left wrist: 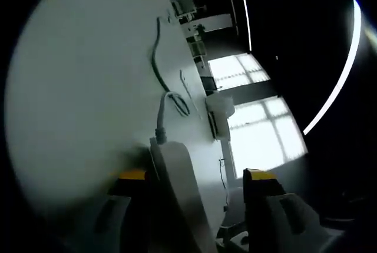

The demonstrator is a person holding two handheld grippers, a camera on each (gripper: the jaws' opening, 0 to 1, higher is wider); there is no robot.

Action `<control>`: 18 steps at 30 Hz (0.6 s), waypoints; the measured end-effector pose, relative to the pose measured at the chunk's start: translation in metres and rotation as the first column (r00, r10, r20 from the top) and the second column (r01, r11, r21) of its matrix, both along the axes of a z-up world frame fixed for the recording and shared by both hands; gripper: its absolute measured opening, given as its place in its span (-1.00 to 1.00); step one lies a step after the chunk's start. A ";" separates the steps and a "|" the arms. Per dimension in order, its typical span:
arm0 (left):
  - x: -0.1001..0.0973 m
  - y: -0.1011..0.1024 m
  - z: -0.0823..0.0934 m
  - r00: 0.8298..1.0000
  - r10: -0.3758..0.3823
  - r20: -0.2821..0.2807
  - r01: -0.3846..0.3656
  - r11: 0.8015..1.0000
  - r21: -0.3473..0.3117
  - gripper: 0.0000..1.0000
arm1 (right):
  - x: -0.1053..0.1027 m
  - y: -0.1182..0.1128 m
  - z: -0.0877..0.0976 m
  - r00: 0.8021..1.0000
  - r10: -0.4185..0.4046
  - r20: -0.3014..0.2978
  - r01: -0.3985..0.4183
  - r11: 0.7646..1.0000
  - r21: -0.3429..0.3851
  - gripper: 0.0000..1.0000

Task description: Pick up the power strip scattered on the table, fix it on the side mounting bracket of the table, and press the switch

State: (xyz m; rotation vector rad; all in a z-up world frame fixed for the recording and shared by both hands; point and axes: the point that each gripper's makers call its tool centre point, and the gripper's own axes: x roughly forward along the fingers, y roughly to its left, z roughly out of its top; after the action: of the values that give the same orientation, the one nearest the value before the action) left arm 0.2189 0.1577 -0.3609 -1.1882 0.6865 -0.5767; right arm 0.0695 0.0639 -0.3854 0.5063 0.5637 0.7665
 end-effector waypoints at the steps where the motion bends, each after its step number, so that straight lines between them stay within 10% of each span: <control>1: -0.001 -0.002 -0.001 1.000 -0.007 -0.002 0.007 1.000 0.003 0.29 | 0.000 0.000 0.000 1.000 0.000 0.000 0.000 1.000 -0.001 -0.08; 18: -0.005 -0.010 -0.019 0.999 -0.012 -0.033 0.014 0.998 0.068 -0.15 | 0.000 0.001 -0.002 0.999 0.026 0.029 -0.024 0.998 -0.057 -0.08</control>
State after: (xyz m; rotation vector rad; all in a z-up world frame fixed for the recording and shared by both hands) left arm 0.2135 0.1473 -0.3798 -1.1325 0.7368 -0.5413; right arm 0.0690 0.0651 -0.3875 0.4353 0.5633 0.7788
